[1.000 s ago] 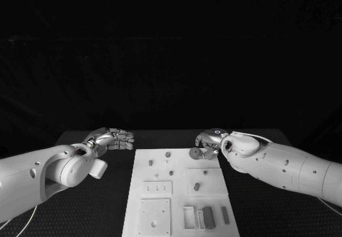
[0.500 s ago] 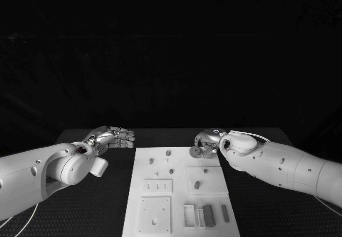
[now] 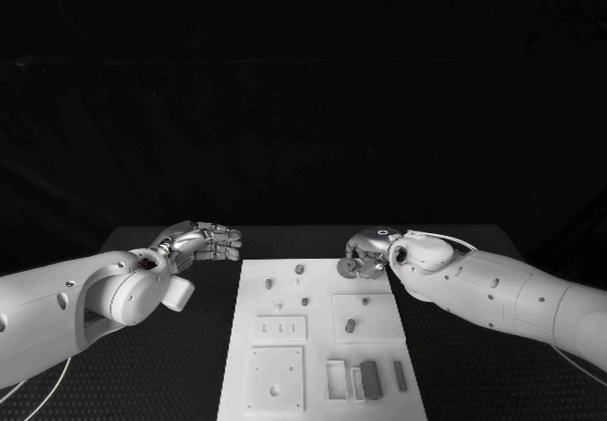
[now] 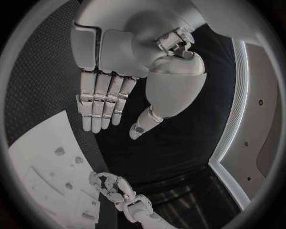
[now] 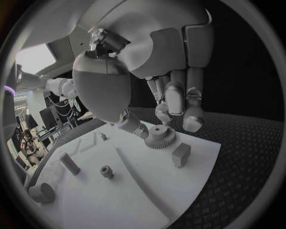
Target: Assemble the parts on the task board
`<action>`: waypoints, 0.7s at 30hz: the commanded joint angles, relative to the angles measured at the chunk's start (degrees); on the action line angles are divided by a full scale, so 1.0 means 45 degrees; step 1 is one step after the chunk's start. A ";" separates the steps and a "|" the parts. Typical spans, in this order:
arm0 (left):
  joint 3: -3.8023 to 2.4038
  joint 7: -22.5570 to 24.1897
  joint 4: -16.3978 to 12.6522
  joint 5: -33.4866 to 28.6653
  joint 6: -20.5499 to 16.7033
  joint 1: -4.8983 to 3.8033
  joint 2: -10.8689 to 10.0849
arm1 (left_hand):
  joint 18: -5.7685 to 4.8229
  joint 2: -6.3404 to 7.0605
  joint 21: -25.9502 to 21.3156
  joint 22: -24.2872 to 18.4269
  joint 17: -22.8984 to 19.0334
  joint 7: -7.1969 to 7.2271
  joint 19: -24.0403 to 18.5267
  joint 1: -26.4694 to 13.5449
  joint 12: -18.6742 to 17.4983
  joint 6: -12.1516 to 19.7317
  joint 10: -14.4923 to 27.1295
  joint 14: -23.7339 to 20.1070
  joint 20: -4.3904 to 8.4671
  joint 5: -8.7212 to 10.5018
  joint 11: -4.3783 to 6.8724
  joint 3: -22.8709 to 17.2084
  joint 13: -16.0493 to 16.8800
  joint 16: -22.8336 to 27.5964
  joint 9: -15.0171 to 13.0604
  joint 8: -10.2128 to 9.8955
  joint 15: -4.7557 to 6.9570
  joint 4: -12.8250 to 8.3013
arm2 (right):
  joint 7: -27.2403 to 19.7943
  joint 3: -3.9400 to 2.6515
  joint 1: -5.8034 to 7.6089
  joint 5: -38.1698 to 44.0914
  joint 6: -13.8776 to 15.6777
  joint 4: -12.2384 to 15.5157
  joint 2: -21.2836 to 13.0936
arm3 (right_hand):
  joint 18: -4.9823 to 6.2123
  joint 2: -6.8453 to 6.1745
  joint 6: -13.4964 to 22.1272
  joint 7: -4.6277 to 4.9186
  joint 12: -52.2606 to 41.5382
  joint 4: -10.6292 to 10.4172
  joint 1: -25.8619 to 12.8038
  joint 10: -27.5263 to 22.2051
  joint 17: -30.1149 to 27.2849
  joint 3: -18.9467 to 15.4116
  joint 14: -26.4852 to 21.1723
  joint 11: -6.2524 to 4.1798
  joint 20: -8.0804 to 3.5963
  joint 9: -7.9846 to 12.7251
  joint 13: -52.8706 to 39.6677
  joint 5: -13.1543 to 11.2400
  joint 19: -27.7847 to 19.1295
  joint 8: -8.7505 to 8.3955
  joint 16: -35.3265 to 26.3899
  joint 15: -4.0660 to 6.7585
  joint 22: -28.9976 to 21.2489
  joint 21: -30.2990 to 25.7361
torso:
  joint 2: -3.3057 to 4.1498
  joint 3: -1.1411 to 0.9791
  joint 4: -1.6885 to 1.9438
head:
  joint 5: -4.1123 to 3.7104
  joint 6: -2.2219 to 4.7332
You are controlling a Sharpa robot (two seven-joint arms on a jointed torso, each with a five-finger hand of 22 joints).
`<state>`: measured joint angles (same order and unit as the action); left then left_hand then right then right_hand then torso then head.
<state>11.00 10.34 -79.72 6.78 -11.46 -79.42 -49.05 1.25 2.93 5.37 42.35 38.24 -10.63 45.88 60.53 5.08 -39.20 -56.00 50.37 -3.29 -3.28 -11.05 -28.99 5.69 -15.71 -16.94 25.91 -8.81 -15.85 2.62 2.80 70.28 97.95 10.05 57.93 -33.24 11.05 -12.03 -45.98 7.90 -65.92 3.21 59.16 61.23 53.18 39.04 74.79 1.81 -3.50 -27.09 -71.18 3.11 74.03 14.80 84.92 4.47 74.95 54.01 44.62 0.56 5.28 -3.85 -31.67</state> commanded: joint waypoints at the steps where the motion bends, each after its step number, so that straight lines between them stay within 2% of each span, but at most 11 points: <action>1: -0.0013 0.0124 -0.0085 0.0051 0.0190 -0.0016 0.0012 | -0.0019 0.0013 -0.0089 0.0005 0.0015 -0.0352 0.0073 -0.0136 -0.0046 0.0001 0.0038 0.0066 0.0003 0.0065 -0.0070 0.0060 -0.0012 0.0015 0.0000 -0.0062 -0.0030 0.0017 | -0.0156 0.0038 -0.0068 0.0018 -0.0365 -0.0158 0.0086 | 0.0878 0.0126 -0.0004 0.0086 -0.0052 -0.0073 -0.0003 0.0030 0.0013 -0.0040 0.0052 0.0006 -0.0070 0.0015 0.0017 -0.0013 -0.0050 0.0022 0.0072 -0.0026 0.0299 0.0088 | 0.0007 -0.0005 0.0009 | 0.0003 -0.0027; 9: -0.0016 0.0105 -0.0172 0.0053 0.0196 -0.0017 -0.0016 | -0.0023 0.0020 -0.0099 0.0003 0.0020 -0.0360 0.0072 -0.0139 -0.0071 0.0013 0.0057 0.0064 0.0005 0.0065 -0.0079 0.0061 -0.0019 0.0023 0.0001 -0.0076 -0.0031 0.0019 | -0.0175 0.0044 -0.0084 0.0010 -0.0343 -0.0317 0.0197 | 0.0878 0.0142 0.0011 0.0091 -0.0059 -0.0078 -0.0037 0.0015 -0.0029 -0.0064 0.0023 0.0010 -0.0067 0.0019 0.0029 -0.0014 -0.0075 0.0017 0.0062 -0.0030 0.0297 0.0110 | 0.0004 -0.0016 -0.0011 | 0.0028 -0.0068; 14: -0.0030 0.0128 -0.0171 0.0133 0.0195 -0.0018 -0.0003 | -0.0025 0.0021 -0.0103 0.0003 0.0023 -0.0358 0.0072 -0.0137 -0.0083 0.0014 0.0068 0.0063 0.0006 0.0064 -0.0085 0.0059 -0.0022 0.0027 0.0001 -0.0080 -0.0031 0.0020 | -0.0173 0.0059 -0.0107 0.0010 -0.0485 -0.0334 0.0222 | 0.0878 0.0022 0.0041 0.0099 -0.0066 -0.0024 -0.0026 -0.0011 -0.0018 -0.0090 0.0011 0.0018 -0.0069 0.0026 0.0054 -0.0013 -0.0116 0.0007 0.0054 -0.0037 0.0292 0.0142 | 0.0010 -0.0015 -0.0019 | 0.0034 -0.0098; 21: -0.0013 0.0122 0.0106 0.0142 0.0238 -0.0008 0.0238 | -0.0033 0.0015 -0.0117 0.0001 0.0028 -0.0349 0.0072 -0.0149 -0.0119 0.0027 0.0099 0.0055 0.0004 0.0065 -0.0102 0.0061 -0.0032 0.0042 0.0001 -0.0096 -0.0035 0.0031 | -0.0197 0.0116 -0.0130 0.0012 -0.0732 -0.0367 0.0233 | 0.0878 0.0023 0.0013 0.0102 -0.0077 0.0027 0.0028 -0.0021 -0.0030 -0.0072 -0.0002 0.0022 -0.0073 0.0019 0.0071 -0.0012 -0.0138 0.0028 0.0046 -0.0041 0.0288 0.0166 | 0.0051 -0.0002 -0.0059 | -0.0016 -0.0135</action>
<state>10.99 10.30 -79.30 7.07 -11.38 -79.42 -48.18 1.24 2.93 5.15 42.35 38.28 -10.63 45.88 60.53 4.85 -39.20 -55.79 50.37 -3.29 -3.28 -11.26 -28.99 5.63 -15.71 -16.93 25.68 -8.81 -15.85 2.17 2.99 70.16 97.77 9.74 56.44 -32.23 11.04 -11.75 -45.72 8.03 -66.05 3.07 58.99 61.23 53.10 38.90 74.78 1.82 -3.78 -27.07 -70.94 3.11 73.68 14.69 84.92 4.47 74.95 54.47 44.73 0.50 5.10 -3.78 -32.18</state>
